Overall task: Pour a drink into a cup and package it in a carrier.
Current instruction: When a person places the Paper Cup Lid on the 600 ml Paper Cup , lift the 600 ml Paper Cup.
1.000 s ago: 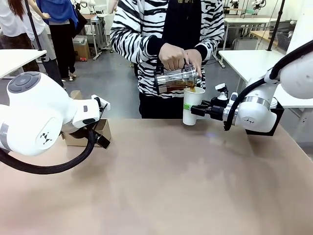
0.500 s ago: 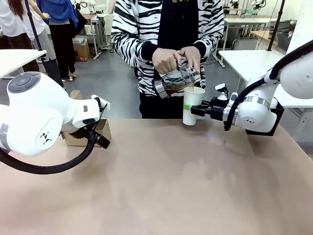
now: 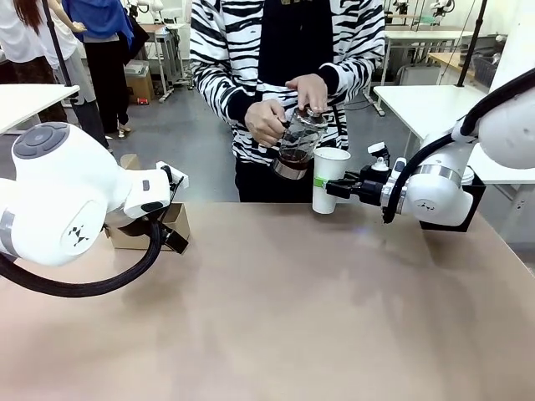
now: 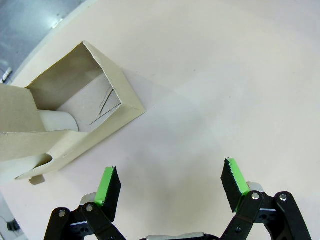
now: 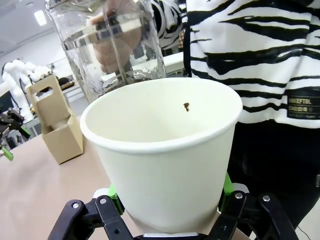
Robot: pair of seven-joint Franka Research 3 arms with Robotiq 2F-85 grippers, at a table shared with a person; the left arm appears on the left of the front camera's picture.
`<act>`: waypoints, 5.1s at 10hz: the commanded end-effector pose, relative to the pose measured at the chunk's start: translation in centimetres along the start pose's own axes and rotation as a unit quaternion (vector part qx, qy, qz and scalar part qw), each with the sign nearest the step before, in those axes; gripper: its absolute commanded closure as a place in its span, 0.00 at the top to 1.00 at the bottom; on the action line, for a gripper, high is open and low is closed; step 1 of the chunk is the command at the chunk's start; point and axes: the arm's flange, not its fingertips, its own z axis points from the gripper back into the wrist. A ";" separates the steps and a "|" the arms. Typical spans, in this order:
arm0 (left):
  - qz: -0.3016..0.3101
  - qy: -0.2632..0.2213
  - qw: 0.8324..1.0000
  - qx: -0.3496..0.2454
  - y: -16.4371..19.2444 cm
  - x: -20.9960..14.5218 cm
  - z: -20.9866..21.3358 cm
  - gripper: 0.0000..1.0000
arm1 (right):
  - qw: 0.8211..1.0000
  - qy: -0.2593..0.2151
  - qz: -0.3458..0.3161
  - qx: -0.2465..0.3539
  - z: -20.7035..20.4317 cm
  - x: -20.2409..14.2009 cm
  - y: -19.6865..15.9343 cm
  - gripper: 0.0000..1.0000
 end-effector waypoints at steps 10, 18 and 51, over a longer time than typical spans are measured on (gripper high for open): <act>0.000 -0.001 1.000 -0.001 0.0 0.0 0.0 1.00 | 1.000 0.000 0.000 0.001 -0.1 0.2 0.2 0.81; 0.000 -0.001 1.000 -0.001 0.0 0.0 0.0 1.00 | 1.000 0.000 0.000 0.001 -0.1 0.2 0.2 0.81; 0.000 -0.001 1.000 -0.001 0.0 0.0 0.0 1.00 | 1.000 0.000 0.000 0.001 -0.1 0.2 0.2 0.81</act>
